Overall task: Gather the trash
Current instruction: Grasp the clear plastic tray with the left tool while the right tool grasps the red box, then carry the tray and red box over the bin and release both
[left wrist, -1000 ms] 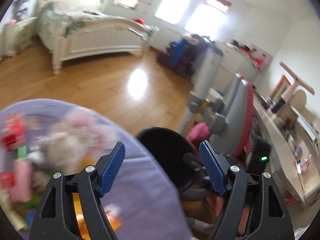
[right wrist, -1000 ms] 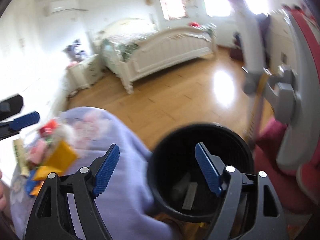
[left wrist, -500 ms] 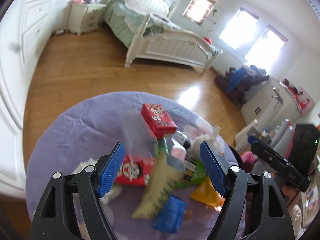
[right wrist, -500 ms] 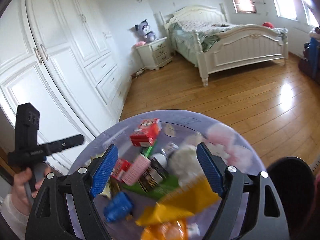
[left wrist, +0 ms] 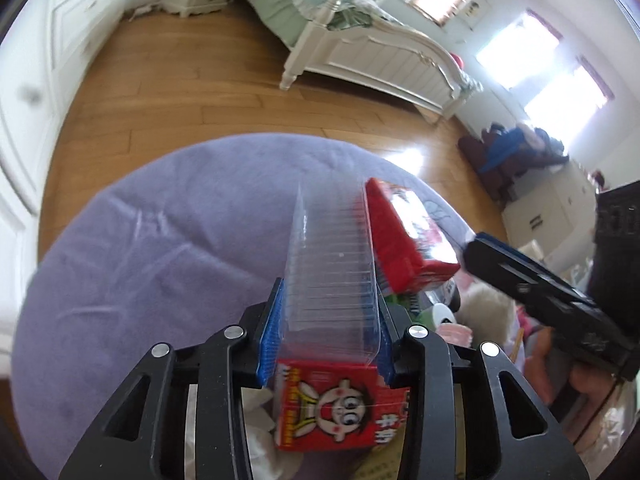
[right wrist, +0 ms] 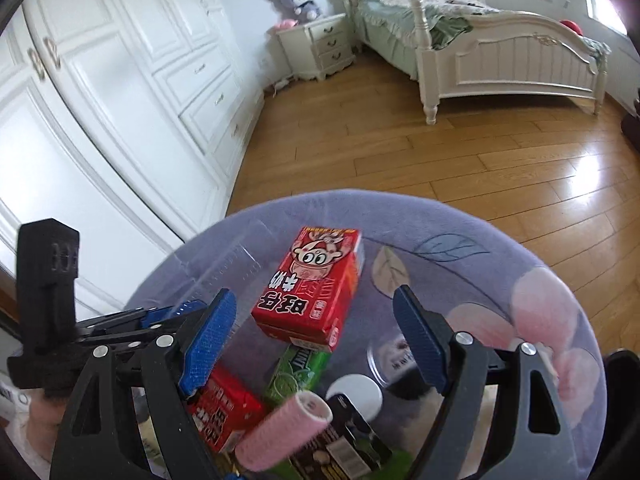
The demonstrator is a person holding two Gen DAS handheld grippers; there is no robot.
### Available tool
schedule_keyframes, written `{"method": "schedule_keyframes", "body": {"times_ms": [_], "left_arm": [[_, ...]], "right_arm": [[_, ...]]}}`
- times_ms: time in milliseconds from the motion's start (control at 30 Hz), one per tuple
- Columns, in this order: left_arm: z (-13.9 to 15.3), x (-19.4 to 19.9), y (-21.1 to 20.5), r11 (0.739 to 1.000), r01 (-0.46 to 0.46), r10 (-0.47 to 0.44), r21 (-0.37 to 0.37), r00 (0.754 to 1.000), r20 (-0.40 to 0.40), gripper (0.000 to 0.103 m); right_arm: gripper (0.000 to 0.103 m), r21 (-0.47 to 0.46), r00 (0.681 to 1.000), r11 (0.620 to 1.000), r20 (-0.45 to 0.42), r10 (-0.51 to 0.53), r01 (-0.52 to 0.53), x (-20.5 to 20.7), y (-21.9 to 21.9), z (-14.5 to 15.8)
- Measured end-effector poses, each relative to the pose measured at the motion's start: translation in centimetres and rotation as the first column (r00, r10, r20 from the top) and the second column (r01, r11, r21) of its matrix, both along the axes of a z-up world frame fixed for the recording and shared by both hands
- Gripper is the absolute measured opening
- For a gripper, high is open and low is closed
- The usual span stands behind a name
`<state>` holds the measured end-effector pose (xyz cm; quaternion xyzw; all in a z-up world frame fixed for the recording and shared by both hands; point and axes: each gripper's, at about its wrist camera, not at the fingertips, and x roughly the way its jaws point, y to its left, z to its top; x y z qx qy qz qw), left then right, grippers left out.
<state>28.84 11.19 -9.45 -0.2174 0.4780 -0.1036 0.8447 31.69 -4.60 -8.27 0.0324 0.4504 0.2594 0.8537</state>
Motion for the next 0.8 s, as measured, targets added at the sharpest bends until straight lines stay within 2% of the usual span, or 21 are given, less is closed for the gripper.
{"method": "schedule_keyframes", "body": {"times_ms": [67, 133, 167, 200, 333, 433, 533, 633, 800], "left_arm": [[-0.7, -0.5, 0.3, 1.000, -0.025, 0.025, -0.004, 1.000, 0.006, 0.038], [-1.1, -0.9, 0.6, 0.999, -0.043, 0.043, -0.019, 0.999, 0.012, 0.038], [-1.1, -1.0, 0.8, 0.998, -0.050, 0.051, -0.026, 0.999, 0.017, 0.038], [-1.2, -1.3, 0.9, 0.998, -0.055, 0.056, -0.026, 0.998, 0.021, 0.038], [-0.5, -2.9, 1.2, 0.997, -0.065, 0.067, -0.037, 0.996, 0.052, 0.038], [1.5, -5.0, 1.2, 0.997, -0.066, 0.071, -0.044, 0.992, 0.108, 0.038], [4.8, -7.4, 1.0, 0.996, -0.055, 0.067, -0.068, 0.980, 0.187, 0.038], [7.6, -9.7, -0.4, 0.997, -0.024, 0.040, -0.070, 0.969, 0.244, 0.038], [11.5, -12.7, -5.9, 0.990, 0.104, -0.069, -0.097, 0.948, 0.311, 0.038]], "right_arm": [[0.080, -0.045, 1.000, 0.999, -0.003, 0.029, -0.029, 0.4, 1.4, -0.8], [0.076, -0.131, 0.999, 0.990, 0.012, 0.047, -0.045, 0.5, 2.6, -1.5], [0.060, -0.152, 0.999, 0.987, 0.016, 0.049, -0.046, 0.4, 2.7, -1.8], [0.056, -0.173, 0.999, 0.984, 0.011, 0.049, -0.046, 0.4, 2.8, -2.1], [0.054, -0.074, 0.999, 0.997, 0.018, 0.037, -0.035, -0.7, 0.4, -1.0], [0.053, 0.064, 0.998, 0.997, 0.034, 0.043, -0.045, -2.4, -2.5, 1.1], [0.052, 0.167, 0.995, 0.985, 0.091, 0.029, -0.044, -5.2, -6.2, 4.1], [0.052, 0.216, 0.991, 0.976, 0.137, 0.011, -0.041, -7.7, -9.1, 6.3], [0.052, 0.229, 0.965, 0.973, 0.255, -0.060, 0.000, -12.4, -13.9, 9.5]]}}
